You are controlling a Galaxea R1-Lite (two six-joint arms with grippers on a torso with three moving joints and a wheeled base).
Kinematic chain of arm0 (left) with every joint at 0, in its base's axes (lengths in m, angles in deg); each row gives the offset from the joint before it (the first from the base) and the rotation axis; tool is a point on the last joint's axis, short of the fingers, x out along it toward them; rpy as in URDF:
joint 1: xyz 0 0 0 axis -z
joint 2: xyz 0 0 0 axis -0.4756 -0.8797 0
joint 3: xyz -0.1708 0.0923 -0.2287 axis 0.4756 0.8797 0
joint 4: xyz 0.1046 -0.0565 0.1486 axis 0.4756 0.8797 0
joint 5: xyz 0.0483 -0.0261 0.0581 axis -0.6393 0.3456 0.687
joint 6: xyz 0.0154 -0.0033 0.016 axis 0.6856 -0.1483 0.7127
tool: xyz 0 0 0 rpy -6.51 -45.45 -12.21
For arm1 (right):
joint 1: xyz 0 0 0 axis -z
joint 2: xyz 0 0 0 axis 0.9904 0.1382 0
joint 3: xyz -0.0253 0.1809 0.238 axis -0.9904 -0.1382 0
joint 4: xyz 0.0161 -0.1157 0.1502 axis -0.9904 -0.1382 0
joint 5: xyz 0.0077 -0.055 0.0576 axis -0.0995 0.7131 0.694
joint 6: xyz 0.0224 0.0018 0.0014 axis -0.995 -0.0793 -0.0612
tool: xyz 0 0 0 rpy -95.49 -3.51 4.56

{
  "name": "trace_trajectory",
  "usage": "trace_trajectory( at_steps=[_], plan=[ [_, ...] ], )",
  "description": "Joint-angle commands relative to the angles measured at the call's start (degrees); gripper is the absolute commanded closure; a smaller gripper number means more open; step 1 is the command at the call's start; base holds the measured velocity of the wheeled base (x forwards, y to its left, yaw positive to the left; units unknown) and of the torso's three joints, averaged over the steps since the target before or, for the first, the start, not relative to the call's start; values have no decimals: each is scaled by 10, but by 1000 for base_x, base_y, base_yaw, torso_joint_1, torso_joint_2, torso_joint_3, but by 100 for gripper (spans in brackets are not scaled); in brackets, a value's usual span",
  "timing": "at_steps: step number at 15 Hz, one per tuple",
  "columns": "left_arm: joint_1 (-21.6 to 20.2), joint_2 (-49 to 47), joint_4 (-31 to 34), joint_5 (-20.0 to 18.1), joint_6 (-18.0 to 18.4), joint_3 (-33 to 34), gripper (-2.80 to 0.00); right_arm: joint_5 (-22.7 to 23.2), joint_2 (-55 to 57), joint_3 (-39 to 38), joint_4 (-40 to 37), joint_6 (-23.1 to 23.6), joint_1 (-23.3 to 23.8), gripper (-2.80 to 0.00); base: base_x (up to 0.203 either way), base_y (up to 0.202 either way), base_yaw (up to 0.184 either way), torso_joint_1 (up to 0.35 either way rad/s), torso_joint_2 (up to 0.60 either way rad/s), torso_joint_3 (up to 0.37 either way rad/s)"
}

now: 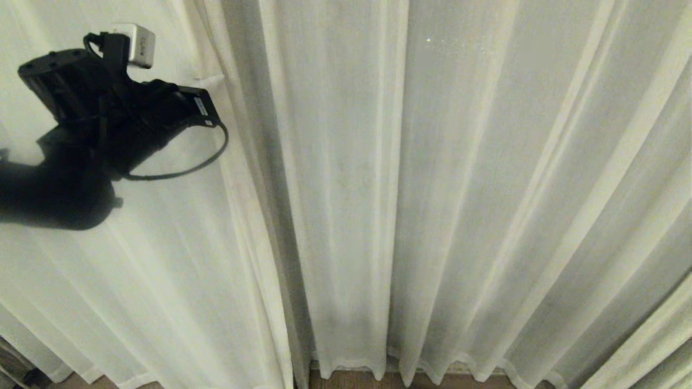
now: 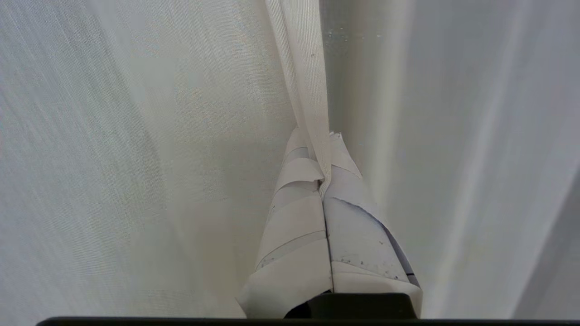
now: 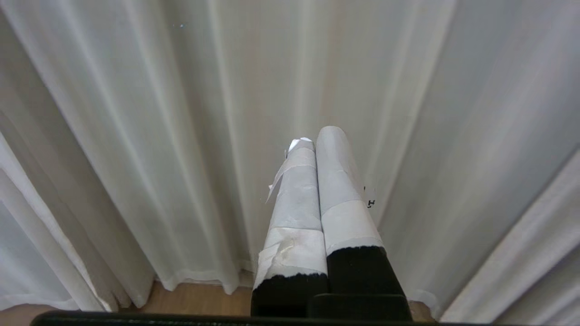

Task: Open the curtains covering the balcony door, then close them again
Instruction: Close the inner curtains on both sides

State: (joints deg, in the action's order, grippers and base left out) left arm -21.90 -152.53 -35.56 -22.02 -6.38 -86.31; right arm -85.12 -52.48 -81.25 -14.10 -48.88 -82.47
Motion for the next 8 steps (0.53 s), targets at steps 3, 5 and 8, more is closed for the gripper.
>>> trace_trajectory(
  at_steps=[3, 5, 8],
  plan=[
    [0, -1, -3, -1, 0, 0, 0, 0, 0, 0, 1, 0, 0, 0, 0, -183, 1, 1, 2, 4],
    [1, 0, -4, -1, 0, -1, 0, 0, 0, 0, 1, 0, 0, 0, 0, -178, 3, 4, 1, 2],
    [0, 3, -4, 0, 0, -1, 0, 0, 0, 0, 1, 0, 0, 0, 0, -69, -1, -2, 3, 2]
  ],
)
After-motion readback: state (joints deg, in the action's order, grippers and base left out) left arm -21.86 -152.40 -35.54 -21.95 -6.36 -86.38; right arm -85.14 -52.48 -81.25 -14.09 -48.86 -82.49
